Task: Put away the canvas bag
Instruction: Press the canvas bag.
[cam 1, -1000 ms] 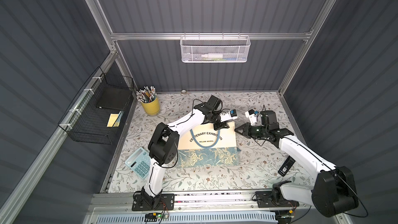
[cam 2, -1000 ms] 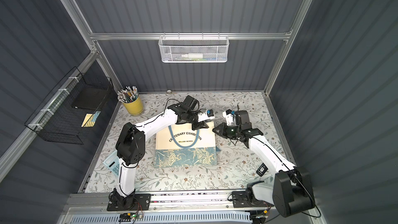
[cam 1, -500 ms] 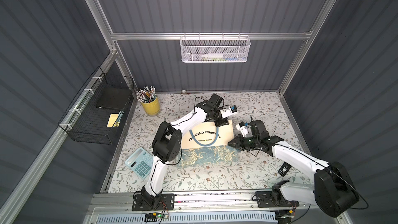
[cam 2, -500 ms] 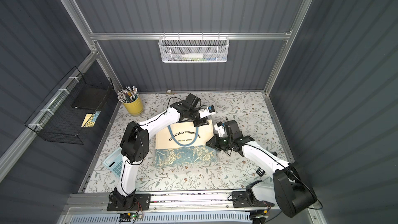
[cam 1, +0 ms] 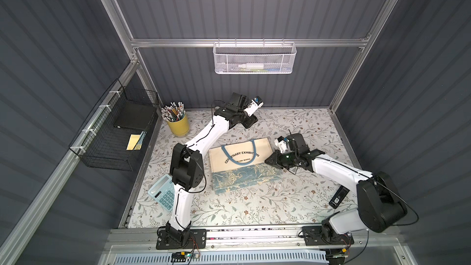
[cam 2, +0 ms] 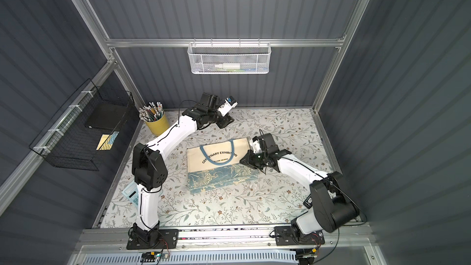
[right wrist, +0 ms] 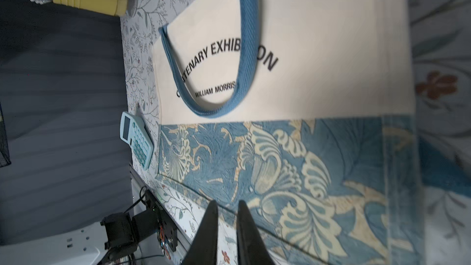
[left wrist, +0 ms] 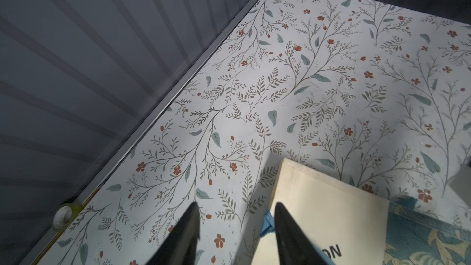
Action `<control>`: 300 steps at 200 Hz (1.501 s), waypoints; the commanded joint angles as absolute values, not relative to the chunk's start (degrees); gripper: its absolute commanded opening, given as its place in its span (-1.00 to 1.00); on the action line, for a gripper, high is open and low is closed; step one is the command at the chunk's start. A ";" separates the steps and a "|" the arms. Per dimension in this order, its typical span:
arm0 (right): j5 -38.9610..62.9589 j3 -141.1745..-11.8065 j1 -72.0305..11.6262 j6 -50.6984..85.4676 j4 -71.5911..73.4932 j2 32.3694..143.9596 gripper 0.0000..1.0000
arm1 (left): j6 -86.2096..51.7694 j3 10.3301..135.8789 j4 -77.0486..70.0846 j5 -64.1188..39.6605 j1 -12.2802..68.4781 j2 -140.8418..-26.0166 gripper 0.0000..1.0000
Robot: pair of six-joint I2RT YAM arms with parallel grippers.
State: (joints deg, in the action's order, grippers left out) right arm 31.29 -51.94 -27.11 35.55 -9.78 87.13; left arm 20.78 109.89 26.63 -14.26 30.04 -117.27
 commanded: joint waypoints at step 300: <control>33.39 -61.11 -30.98 39.92 -14.76 93.54 -0.34 | -2.59 65.32 18.35 -4.36 40.31 -95.77 -0.34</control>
